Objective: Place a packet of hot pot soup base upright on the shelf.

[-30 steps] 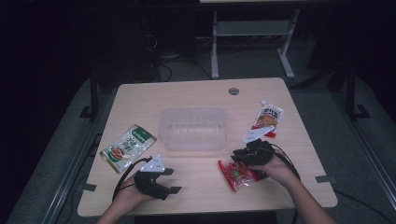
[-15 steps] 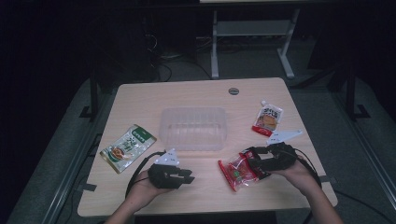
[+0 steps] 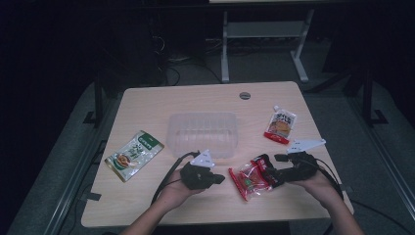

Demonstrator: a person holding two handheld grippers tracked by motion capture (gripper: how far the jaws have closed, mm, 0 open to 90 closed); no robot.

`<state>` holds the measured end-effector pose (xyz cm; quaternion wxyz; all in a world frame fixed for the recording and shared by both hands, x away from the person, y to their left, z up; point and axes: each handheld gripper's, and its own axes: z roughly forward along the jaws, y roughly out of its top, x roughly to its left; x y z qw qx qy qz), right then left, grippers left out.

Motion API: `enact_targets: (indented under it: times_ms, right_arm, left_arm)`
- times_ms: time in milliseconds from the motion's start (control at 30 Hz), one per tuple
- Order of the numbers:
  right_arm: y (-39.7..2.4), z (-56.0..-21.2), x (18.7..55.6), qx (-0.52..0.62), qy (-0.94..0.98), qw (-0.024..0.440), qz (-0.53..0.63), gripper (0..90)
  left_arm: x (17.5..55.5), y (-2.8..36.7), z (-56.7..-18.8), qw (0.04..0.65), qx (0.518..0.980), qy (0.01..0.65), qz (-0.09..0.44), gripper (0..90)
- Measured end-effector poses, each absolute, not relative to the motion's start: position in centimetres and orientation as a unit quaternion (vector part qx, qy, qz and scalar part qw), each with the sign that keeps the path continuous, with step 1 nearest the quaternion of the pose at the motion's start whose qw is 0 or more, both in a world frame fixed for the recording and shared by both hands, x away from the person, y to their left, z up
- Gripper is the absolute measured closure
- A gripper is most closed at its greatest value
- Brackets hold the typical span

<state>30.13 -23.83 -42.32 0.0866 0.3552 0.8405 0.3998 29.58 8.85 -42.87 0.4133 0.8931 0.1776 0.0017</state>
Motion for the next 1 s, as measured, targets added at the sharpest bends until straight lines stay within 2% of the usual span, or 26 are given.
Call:
enact_targets:
  times_ms: [333,767,1000]
  right_arm:
    - [-24.0,-42.5,30.3,0.358,0.839,0.092,0.399,31.9]
    - [-24.4,-42.5,30.5,0.365,0.836,0.095,0.399,31.7]
    - [-25.1,-41.8,30.4,0.375,0.826,0.096,0.410,27.1]
  left_arm:
    - [30.3,5.6,-43.9,0.421,0.891,0.168,-0.002,89.6]
    - [30.5,4.4,-45.3,0.401,0.902,0.161,-0.004,89.6]
    - [30.2,4.2,-46.1,0.381,0.911,0.159,0.001,89.6]
